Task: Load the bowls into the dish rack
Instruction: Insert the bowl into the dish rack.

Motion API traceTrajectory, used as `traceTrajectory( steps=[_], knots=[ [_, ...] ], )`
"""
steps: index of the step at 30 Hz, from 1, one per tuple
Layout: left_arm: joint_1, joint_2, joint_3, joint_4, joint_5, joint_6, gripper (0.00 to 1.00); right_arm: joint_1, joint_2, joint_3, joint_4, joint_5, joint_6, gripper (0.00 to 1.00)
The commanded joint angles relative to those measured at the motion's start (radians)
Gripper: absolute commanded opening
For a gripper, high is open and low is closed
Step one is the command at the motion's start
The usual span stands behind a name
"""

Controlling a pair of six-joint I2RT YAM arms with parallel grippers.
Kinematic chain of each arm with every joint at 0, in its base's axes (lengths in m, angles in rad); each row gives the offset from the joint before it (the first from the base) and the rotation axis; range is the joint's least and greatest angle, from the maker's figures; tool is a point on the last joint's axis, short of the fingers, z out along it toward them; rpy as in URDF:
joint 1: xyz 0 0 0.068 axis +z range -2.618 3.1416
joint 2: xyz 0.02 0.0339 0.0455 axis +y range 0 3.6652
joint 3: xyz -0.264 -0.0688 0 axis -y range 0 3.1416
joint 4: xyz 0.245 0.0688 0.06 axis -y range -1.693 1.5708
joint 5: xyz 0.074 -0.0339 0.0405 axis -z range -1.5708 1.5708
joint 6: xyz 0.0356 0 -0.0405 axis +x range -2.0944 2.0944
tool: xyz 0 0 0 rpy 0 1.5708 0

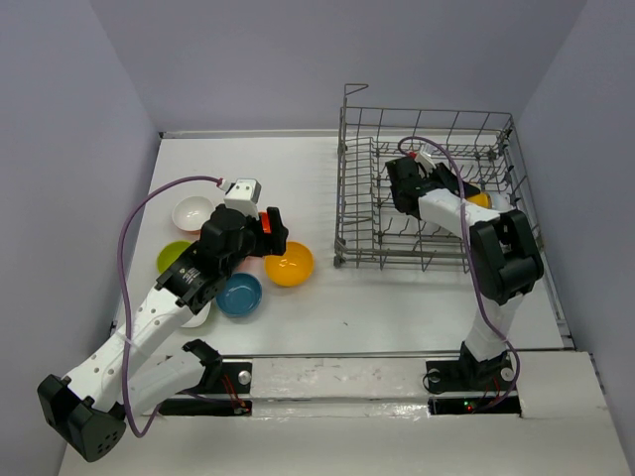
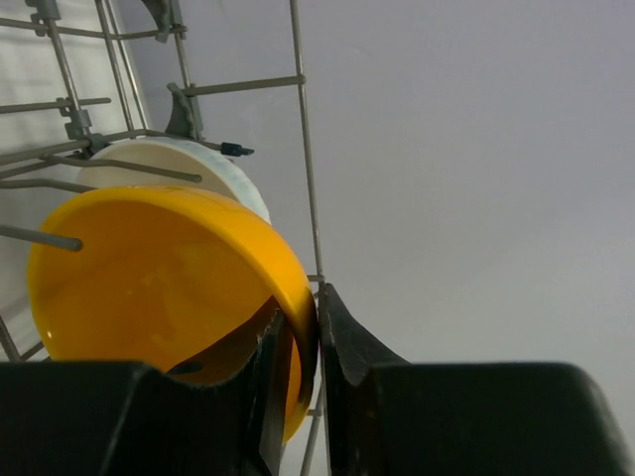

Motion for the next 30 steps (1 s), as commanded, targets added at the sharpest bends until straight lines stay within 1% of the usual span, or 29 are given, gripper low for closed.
traceTrajectory(
  steps=[1,3,8,11,12,15,21,24,30],
  knots=[
    [0.003,0.0,-0.003,0.033,0.008,0.015,0.89,0.013,0.015,0.048,0.042,0.14,0.033,0.22],
    [0.003,0.0,-0.004,0.033,0.008,0.015,0.89,0.013,0.024,0.048,0.044,0.139,0.034,0.24],
    [0.003,0.0,-0.006,0.032,0.005,0.013,0.89,0.013,0.036,0.054,0.044,0.137,0.045,0.25],
    [0.003,0.001,-0.004,0.033,0.005,0.013,0.89,0.013,0.044,0.054,0.042,0.134,0.048,0.29],
    [0.003,0.001,-0.004,0.032,0.005,0.015,0.89,0.013,0.046,0.054,0.044,0.133,0.05,0.32],
    [0.003,0.001,-0.004,0.032,0.005,0.013,0.89,0.013,0.046,0.051,0.042,0.125,0.056,0.34],
    [0.003,0.001,-0.006,0.032,0.004,0.015,0.89,0.013,0.049,0.042,0.044,0.116,0.076,0.35],
    [0.003,0.001,-0.006,0.032,0.002,0.015,0.89,0.013,0.047,0.033,0.046,0.107,0.1,0.4],
    [0.005,0.004,-0.006,0.03,-0.002,0.013,0.89,0.013,0.047,0.017,0.047,0.079,0.14,0.41]
  ],
)
